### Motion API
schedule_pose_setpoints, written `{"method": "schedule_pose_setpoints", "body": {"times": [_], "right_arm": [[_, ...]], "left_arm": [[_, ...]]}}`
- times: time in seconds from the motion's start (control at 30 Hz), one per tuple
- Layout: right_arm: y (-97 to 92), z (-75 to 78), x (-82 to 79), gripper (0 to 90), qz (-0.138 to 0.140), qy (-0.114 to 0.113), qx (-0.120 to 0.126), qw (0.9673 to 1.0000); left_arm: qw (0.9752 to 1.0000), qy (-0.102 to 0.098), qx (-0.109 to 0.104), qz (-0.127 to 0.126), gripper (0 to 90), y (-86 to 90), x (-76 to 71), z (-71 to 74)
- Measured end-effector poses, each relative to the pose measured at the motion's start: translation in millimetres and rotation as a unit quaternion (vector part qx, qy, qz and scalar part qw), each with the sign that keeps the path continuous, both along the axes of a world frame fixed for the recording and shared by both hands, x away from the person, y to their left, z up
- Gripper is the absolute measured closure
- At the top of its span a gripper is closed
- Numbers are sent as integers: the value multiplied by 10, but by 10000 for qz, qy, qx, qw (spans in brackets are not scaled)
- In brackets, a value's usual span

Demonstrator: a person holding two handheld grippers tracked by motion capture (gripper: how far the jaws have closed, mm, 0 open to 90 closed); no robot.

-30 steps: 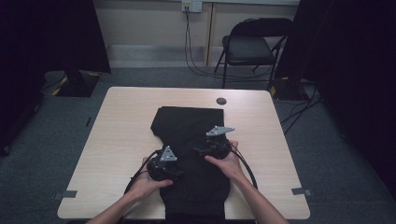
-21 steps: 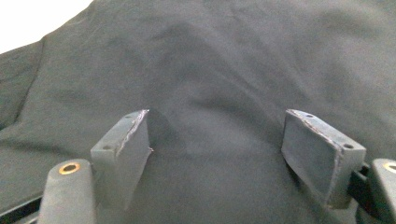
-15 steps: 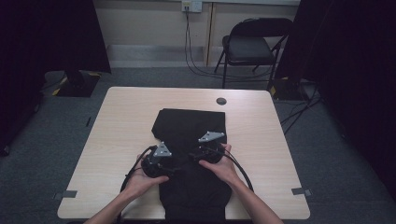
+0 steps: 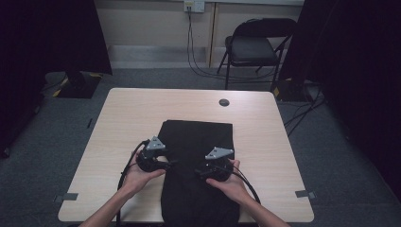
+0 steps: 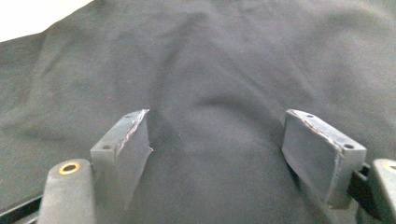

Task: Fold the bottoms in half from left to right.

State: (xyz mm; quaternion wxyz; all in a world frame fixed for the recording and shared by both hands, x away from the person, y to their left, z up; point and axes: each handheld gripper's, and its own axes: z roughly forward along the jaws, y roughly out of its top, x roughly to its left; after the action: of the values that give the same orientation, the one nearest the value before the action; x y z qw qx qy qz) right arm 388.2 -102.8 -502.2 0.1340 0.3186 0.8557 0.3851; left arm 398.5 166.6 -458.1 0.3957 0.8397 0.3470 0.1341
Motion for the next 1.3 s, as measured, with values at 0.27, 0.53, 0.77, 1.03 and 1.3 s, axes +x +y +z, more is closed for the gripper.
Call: {"method": "schedule_pose_setpoints", "body": {"times": [0.27,0.53,0.77,1.03,1.3], "right_arm": [[-36,75,30,236,267,218,16,9994],[-376,277,576,207,-487,-69,378,9981],[-522,254,1205,196,-984,-228,198,9947],[-537,124,1524,176,-1135,-32,23,9935],[-577,-5,1562,160,-1289,27,-78,9916]], "left_arm": [[9995,-29,-51,315,370,54,313,-20],[9984,-30,29,560,334,82,798,56],[9975,-26,162,693,304,50,1225,-51],[9955,274,-155,897,251,22,1409,-378],[9963,123,134,840,171,-23,1406,-427]]}}
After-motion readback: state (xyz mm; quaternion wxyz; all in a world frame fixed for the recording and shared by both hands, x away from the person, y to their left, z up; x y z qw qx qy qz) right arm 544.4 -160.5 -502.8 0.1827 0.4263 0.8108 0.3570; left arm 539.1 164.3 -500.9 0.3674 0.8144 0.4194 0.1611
